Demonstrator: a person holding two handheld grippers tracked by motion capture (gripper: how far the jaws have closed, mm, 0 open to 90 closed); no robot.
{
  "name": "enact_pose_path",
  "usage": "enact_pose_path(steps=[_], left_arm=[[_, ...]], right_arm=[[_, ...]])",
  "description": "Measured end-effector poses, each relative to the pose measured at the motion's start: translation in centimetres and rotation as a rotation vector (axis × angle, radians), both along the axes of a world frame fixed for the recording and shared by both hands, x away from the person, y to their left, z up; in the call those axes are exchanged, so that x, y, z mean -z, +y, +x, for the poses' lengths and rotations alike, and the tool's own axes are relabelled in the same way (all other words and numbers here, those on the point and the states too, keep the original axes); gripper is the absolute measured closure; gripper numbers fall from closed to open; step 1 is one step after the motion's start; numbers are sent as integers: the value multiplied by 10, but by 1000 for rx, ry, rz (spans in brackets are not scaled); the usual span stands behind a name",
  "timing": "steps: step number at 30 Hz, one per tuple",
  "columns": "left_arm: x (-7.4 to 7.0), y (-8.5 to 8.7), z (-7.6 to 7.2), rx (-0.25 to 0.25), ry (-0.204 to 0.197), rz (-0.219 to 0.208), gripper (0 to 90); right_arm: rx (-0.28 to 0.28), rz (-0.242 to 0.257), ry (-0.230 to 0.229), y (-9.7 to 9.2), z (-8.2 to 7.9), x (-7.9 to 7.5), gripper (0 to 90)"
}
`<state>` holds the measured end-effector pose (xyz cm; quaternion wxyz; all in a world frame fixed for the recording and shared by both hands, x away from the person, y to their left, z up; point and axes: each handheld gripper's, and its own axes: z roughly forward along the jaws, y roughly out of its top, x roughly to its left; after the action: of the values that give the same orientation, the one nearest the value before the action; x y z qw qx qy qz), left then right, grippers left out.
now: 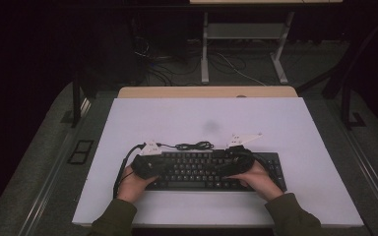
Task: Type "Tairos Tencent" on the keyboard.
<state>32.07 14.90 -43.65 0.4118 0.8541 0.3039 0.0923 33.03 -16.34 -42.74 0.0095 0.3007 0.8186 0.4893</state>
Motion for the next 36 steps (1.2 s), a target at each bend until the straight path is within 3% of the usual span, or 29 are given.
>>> enact_pose_path(steps=[15, 23, 30, 36], left_arm=[[-5, 5, -2, -19, 3, -58, 852], [-7, 6, -6, -27, -5, -47, 689], [-5, 2, -8, -26, 18, -44, 497], [-7, 1, -10, -21, 16, -44, 390]], right_arm=[[17, -6, 2, -2, 1, 0, 302], [19, -11, 4, -2, 2, 0, 322], [23, -19, 3, -2, 2, -1, 348], [18, -32, 0, 1, 3, 0, 384]])
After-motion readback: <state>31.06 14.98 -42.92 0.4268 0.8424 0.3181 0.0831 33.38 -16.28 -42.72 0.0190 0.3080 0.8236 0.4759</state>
